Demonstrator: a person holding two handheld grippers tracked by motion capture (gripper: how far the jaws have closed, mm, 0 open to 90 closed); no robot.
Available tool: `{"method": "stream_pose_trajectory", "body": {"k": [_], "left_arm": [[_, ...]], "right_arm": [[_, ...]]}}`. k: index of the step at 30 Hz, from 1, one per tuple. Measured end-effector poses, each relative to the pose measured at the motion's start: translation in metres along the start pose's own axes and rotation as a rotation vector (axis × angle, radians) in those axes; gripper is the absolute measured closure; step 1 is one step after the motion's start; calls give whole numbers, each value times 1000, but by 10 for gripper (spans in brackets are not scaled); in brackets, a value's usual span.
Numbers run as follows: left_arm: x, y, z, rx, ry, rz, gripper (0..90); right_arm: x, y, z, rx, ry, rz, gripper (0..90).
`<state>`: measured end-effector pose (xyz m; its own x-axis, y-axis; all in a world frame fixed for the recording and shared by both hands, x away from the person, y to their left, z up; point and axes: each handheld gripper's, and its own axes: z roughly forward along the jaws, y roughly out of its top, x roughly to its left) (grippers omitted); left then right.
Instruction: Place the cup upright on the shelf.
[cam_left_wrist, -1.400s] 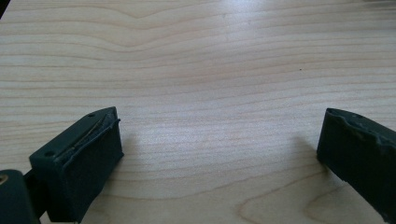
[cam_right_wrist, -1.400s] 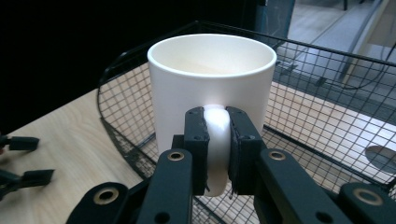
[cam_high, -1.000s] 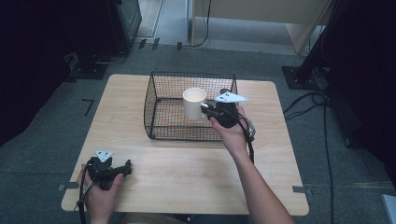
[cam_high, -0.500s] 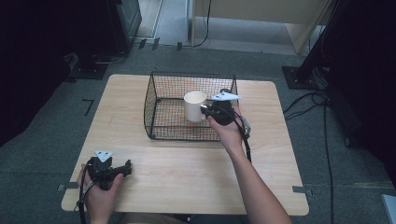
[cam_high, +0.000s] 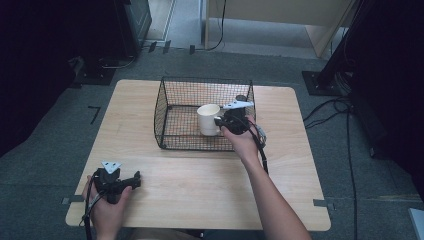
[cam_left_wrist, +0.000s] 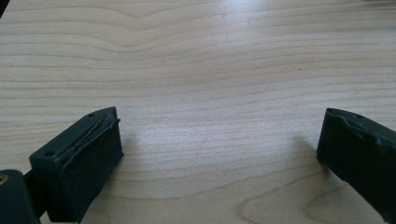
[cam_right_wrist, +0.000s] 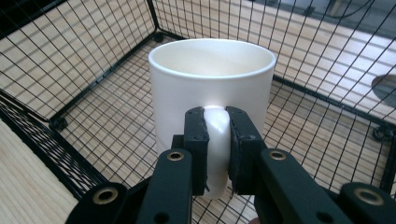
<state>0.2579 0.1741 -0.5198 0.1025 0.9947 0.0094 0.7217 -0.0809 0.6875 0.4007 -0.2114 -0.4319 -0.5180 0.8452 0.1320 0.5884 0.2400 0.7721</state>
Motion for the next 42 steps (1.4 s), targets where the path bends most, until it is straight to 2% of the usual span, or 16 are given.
{"method": "stream_pose_trajectory", "body": {"k": [4,7,20,29,38,42], "left_arm": [[0,0,0,1,-1,1,1],[0,0,0,0,-1,1,1],[0,0,0,1,-2,4,1],[0,0,0,1,-2,3,1],[0,0,0,1,-2,4,1],[0,0,0,1,-2,3,1]], "right_arm": [[-2,0,0,-1,2,27,789],[-3,0,0,-4,16,39,747],[-5,0,1,5,13,47,732],[-1,2,-12,-45,28,41,684],[13,-1,-40,-112,44,24,388],[21,-6,-54,-115,22,-4,254]]}}
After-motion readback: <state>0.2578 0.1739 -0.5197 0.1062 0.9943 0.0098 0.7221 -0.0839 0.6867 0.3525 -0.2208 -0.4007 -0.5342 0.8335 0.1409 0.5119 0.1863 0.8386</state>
